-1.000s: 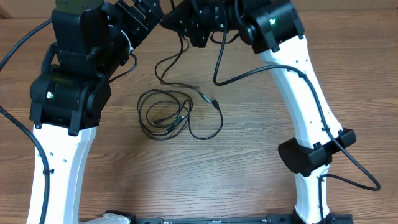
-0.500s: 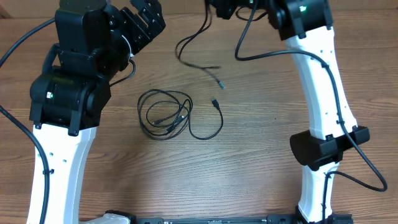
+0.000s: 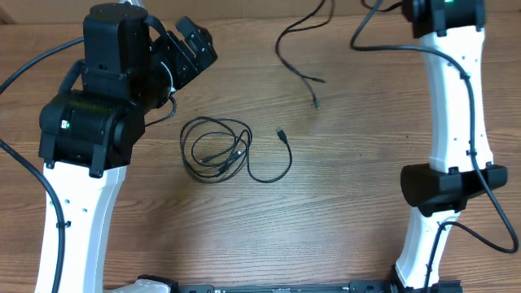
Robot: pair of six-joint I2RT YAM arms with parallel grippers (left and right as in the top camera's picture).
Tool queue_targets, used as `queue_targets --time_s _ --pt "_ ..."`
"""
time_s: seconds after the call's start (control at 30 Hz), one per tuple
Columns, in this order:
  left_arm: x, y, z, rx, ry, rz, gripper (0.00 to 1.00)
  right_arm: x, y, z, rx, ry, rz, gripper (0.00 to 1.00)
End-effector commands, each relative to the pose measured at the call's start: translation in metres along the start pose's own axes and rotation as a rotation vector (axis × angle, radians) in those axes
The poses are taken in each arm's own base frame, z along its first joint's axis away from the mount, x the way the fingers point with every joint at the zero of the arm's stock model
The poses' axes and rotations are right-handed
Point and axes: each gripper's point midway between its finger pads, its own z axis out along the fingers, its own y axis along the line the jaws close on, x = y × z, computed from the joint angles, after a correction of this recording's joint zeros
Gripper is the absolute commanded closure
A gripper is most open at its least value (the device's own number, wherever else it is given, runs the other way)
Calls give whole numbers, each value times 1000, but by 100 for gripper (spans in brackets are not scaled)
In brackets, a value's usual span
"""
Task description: Untangle cables
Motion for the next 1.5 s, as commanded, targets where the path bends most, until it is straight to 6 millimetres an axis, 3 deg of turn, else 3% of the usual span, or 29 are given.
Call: queue_targets --time_s 0.0,0.43,0.8,1.0,1.1,1.2,1.37,1.43,1.47 --pt "4 2 -1 -15 11 19 0 -2 -21 -10 45 -16 109 95" --pt "13 13 -2 -58 51 16 0 -1 -66 -27 192 -33 152 92" --pt "13 13 -2 -58 51 16 0 10 -76 -25 238 -6 172 90" --pt "13 13 -2 -58 51 16 0 33 -87 -26 301 71 224 78" --pt "13 13 -2 -58 51 16 0 45 -86 -28 303 115 253 54" --pt "13 13 -2 -58 51 16 0 60 -84 -31 307 170 292 37" --pt "13 13 -2 -58 51 16 0 96 -76 -40 288 328 240 16" --pt "13 13 -2 -58 51 16 0 115 -69 -47 253 427 154 14" --pt "13 13 -2 -58 51 16 0 135 -60 -55 208 522 88 12"
